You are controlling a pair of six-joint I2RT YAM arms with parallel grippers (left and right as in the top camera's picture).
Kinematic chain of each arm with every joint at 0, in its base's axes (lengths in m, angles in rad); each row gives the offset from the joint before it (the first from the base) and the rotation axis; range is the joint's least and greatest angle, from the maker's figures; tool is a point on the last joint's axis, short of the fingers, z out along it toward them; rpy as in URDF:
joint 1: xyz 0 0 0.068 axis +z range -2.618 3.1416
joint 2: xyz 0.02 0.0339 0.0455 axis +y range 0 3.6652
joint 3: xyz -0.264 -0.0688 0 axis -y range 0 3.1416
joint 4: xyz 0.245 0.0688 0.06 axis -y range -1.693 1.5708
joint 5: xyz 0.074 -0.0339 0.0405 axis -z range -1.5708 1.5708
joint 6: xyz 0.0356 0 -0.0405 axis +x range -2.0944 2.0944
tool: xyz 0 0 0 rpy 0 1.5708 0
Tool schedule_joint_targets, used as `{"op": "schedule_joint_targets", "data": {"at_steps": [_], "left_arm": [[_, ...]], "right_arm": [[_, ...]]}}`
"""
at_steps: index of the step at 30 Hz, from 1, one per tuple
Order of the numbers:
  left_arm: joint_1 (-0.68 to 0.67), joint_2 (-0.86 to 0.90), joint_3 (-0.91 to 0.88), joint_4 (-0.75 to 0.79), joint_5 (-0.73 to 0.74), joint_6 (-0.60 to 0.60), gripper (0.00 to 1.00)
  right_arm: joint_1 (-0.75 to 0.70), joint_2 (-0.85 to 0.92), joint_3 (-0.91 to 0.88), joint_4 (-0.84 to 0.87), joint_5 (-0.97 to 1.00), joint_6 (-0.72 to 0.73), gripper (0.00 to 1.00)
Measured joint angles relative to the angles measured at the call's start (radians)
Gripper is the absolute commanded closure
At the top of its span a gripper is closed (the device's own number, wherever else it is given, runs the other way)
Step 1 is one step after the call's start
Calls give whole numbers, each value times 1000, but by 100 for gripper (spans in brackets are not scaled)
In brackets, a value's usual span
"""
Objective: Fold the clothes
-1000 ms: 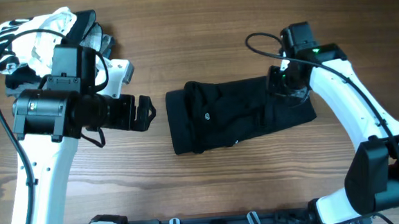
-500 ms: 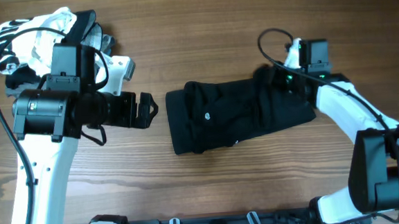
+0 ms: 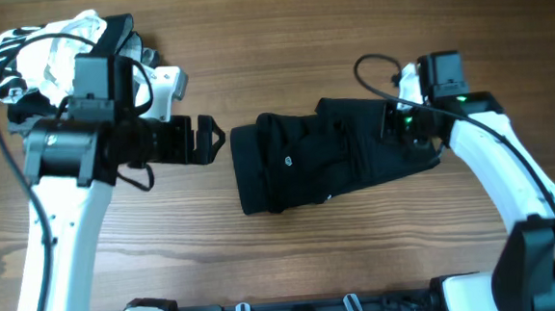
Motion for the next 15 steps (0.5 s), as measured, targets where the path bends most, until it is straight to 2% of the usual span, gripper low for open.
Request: {"op": "schedule_joint_targets", "data": {"at_steps": [5,9,13,15], "left_arm": [[-13,208,-177,175,77,-164,0],[-68,404,-251,233,116,-214,0],[-133,598,-262,441,180,-266,0],[-186,628,-248,502,241,-283,0]], "right_arm": [[31,204,-53,14,3,-10,96],[31,213,-55,17,3,-9,95],[31,213,-55,23,2,-9,95],[31,213,-55,23,2,-9,95]]}}
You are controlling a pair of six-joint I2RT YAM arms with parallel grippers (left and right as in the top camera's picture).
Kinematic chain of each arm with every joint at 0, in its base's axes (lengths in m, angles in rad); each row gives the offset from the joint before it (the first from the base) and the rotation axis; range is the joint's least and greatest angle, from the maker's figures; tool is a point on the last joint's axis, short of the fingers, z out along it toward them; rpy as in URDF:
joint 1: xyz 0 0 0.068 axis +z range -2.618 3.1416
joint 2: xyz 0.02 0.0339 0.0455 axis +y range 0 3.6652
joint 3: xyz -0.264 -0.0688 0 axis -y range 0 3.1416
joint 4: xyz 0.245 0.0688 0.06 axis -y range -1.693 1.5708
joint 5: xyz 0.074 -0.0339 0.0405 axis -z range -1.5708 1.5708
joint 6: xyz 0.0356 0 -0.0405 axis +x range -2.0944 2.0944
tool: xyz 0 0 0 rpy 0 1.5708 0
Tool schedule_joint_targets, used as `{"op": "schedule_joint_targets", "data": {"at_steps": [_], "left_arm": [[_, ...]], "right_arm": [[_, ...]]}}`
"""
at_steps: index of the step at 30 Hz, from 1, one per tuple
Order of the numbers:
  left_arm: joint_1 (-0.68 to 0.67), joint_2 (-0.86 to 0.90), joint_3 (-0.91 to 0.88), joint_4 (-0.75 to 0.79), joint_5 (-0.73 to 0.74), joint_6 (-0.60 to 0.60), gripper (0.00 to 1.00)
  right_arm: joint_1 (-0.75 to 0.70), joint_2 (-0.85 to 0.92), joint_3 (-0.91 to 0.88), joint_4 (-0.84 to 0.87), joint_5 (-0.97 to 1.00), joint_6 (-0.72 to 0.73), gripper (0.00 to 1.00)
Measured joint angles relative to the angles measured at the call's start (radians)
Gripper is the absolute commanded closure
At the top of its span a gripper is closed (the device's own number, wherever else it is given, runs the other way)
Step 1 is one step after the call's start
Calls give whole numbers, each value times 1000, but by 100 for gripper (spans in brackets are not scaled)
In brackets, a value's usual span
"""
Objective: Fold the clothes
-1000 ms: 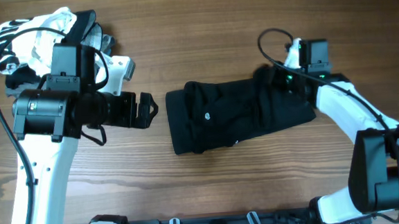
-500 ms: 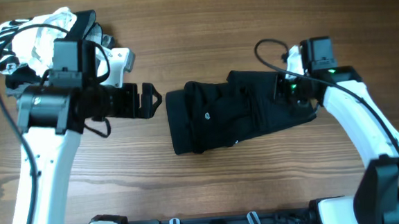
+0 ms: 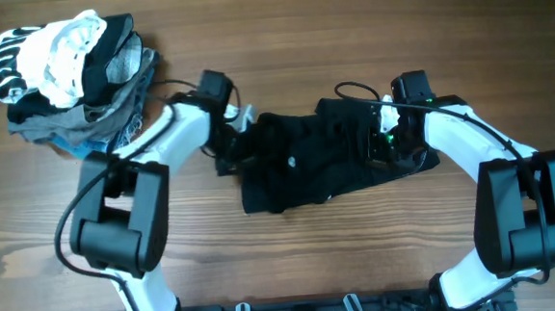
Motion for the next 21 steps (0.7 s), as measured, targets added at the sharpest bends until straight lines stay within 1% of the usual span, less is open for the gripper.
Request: {"op": "schedule_joint_targets", "data": {"at_steps": [1,2,4,7,8,11,12,15,17,19,20,21], "left_arm": [[-23,11,9,27,20,-5,4],[-48,23,18,51,38,-9,31],[-87,45,29,79,53,-16,95],[-115,95,22,58,67,-14,96],[-111,95,23,24,68,-10,96],[-60,91,21,-150,55,22,96],[-6,73,20,-251,13,29,96],[137,-37,41,-396,-60,47,96],[177,-164,110,-486,-105,57,96],[171,-235,173,-496,-119,60,96],[150,-262,204,-475,-127,59,96],[118,-270,217,-449,-133,50,92]], "right_arm": [[0,0,0,0,0,0,95],[0,0,0,0,0,0,95],[0,0,0,0,0,0,95],[0,0,0,-1,0,0,95],[0,0,0,-1,0,0,95],[0,0,0,-11,-6,0,96],[0,0,0,-30,-15,0,96],[2,-1,19,-129,-26,-4,95],[2,-58,58,-192,-35,-22,94],[2,-138,97,-199,-39,-26,93],[2,-190,124,-198,-42,-27,93],[2,-225,142,-197,-45,-27,93]]}}
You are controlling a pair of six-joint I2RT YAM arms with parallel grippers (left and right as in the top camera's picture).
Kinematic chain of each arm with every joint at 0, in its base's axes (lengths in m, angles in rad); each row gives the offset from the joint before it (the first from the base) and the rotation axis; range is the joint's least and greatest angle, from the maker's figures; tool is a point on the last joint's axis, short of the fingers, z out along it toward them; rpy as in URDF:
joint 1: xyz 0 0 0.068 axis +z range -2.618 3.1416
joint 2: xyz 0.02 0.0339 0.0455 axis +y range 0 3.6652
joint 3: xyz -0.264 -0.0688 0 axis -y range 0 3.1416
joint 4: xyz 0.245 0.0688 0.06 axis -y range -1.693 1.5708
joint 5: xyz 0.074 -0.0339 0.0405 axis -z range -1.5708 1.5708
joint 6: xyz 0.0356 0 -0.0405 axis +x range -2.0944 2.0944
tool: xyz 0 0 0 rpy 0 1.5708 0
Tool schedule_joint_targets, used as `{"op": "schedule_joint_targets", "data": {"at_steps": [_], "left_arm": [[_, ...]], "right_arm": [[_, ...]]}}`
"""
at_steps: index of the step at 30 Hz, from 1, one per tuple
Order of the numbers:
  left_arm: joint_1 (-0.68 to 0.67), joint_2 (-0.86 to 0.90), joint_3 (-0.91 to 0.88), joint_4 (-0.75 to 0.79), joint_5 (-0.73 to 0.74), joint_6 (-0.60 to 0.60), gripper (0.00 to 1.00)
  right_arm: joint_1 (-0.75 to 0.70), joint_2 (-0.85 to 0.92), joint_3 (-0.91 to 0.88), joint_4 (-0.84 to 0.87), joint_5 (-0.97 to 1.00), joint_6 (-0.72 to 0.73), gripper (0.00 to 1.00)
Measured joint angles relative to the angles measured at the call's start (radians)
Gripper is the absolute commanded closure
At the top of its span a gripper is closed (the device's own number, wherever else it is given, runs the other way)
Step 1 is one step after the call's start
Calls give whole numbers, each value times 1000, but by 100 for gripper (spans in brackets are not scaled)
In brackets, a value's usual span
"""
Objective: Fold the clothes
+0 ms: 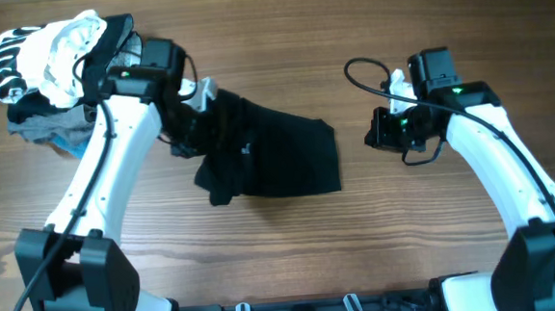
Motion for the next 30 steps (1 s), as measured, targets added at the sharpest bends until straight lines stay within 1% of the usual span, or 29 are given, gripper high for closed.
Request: {"op": "schedule_joint_targets", "data": {"at_steps": [2,3,4,5,6,7,8,10,11,13,14,15,16,17,19,21,22,23,24,25,27,28,29,30], "left_arm": [[-73,5,2,43,-44,-32,71],[-143,18,2,80,-96,-53,63],[-199,38,2,101,-128,-79,66],[-257,69,2,136,-165,-97,78],[-292,97,2,176,-188,-110,80],[-328,135,2,226,-200,-132,73],[-359,177,3,286,-202,-163,61],[-418,246,2,361,-180,-209,60],[-442,263,2,363,-171,-215,60],[-463,266,21,286,-153,-224,57],[-452,266,46,217,-149,-224,55],[-420,259,101,129,-148,-224,50],[-385,250,150,68,-148,-219,41],[-330,228,220,-5,-149,-203,31],[-217,145,296,-48,-150,-170,23],[-124,68,315,-82,-161,-151,22],[-79,47,317,-103,-164,-150,22],[-47,44,317,-123,-165,-145,22],[-21,47,317,-145,-169,-135,22],[-11,49,316,-157,-170,-127,22],[1,49,316,-182,-173,-106,20],[-4,49,316,-182,-173,-101,19],[-14,49,316,-183,-174,-98,14],[-53,49,315,-180,-173,-87,12]], "right_arm": [[0,-19,9,-2,0,0,93],[0,-24,10,-6,0,0,93],[0,-24,10,-13,0,0,93],[0,-24,10,-20,0,0,93],[0,-24,10,-21,0,0,93],[0,-24,10,-22,0,0,93],[0,-24,10,-21,0,-3,93],[0,-24,10,-24,0,-3,92],[0,-24,10,-24,0,-3,91],[0,-24,10,-23,0,-3,84],[0,-24,10,-15,-3,-6,76],[0,-24,10,-5,-15,-18,64],[0,-24,10,3,-35,-42,50],[9,-24,10,12,-64,-68,41],[73,-24,10,32,-83,-112,31],[180,-7,10,94,-71,-129,31],[239,30,10,130,-47,-124,32],[268,60,10,143,-36,-120,50],[297,104,10,151,-29,-117,83],[319,143,10,152,-25,-116,96],[344,187,11,107,39,-82,96],[335,187,14,33,153,-12,68],[303,187,16,-37,283,80,34],[224,187,16,-70,418,165,33]]}}
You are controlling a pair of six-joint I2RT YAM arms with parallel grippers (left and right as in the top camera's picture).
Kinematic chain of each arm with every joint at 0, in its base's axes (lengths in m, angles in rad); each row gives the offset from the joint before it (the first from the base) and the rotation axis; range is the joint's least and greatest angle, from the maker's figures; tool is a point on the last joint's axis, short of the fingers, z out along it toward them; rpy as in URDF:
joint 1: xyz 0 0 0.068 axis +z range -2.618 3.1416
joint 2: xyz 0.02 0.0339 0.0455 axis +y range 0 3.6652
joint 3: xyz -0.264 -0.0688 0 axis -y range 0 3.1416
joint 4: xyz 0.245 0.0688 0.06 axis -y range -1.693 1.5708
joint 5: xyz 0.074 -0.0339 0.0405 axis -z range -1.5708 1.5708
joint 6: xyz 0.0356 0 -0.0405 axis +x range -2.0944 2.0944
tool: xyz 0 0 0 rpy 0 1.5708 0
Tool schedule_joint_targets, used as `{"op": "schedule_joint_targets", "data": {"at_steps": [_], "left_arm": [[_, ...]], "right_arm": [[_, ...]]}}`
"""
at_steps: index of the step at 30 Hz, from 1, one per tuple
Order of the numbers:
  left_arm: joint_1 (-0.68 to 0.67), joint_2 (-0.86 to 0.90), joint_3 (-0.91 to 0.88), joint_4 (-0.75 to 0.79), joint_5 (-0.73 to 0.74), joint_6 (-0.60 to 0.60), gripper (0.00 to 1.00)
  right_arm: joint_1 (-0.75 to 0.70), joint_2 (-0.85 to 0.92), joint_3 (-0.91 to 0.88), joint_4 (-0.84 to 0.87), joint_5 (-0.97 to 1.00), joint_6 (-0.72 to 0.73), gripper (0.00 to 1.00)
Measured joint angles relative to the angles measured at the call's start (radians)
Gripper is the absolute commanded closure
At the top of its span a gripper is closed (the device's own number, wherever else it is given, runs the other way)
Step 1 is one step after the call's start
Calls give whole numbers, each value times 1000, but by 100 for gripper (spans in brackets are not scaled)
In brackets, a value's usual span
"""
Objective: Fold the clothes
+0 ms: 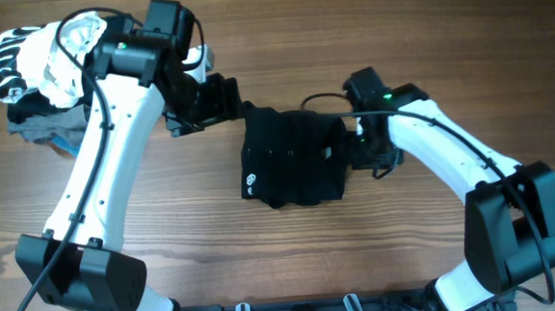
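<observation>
A black garment (292, 159) lies folded into a compact square at the table's middle, a small white logo on its lower left corner. My left gripper (234, 100) hangs just beyond the garment's upper left corner, its fingers spread and holding nothing. My right gripper (353, 151) is down at the garment's right edge, its fingertips lost against the black cloth, so its grip does not show.
A pile of other clothes (60, 67), white, striped, grey and blue, sits at the far left corner behind the left arm. Bare wooden table (284, 261) runs along the front, with the arm bases at the near edge.
The garment now lies further right and more compact. My left gripper has come off its upper left corner and sits above it. My right gripper has moved from clear of the cloth to its right edge.
The garment lay spread wide, with the left gripper open beside its left end and the right gripper on its right end. Then both grippers were on it. Later it lay further left, folded shorter, the left gripper on it and the right apart. Now it is a compact square.
</observation>
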Motion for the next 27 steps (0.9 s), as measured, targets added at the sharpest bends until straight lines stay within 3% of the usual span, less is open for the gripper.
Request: {"op": "schedule_joint_targets", "data": {"at_steps": [4,9,11,12,15,17,18,19,23,27], "left_arm": [[-86,7,0,14,-21,16,14],[-129,31,-40,2,-63,14,13],[-121,32,-101,18,-64,14,38],[-117,33,-136,40,-51,26,56],[-132,34,-285,167,30,70,96],[-166,39,-422,264,65,56,96],[-181,40,-490,325,75,34,96],[-188,43,-537,364,81,11,96],[-173,43,-753,616,97,-118,96],[-75,43,-792,784,82,-173,96]], "right_arm": [[-139,-1,0,7,-135,-77,44],[-149,-85,0,69,-510,-356,43],[-133,-126,0,119,-607,-407,43],[-125,-129,0,151,-626,-409,44],[-109,-114,0,223,-607,-362,48],[-100,-64,0,256,-593,-327,50],[-95,-29,0,268,-593,-319,58],[-90,-2,0,280,-591,-314,60],[-69,60,0,297,-589,-309,59],[-68,12,0,270,-589,-314,51]]}}
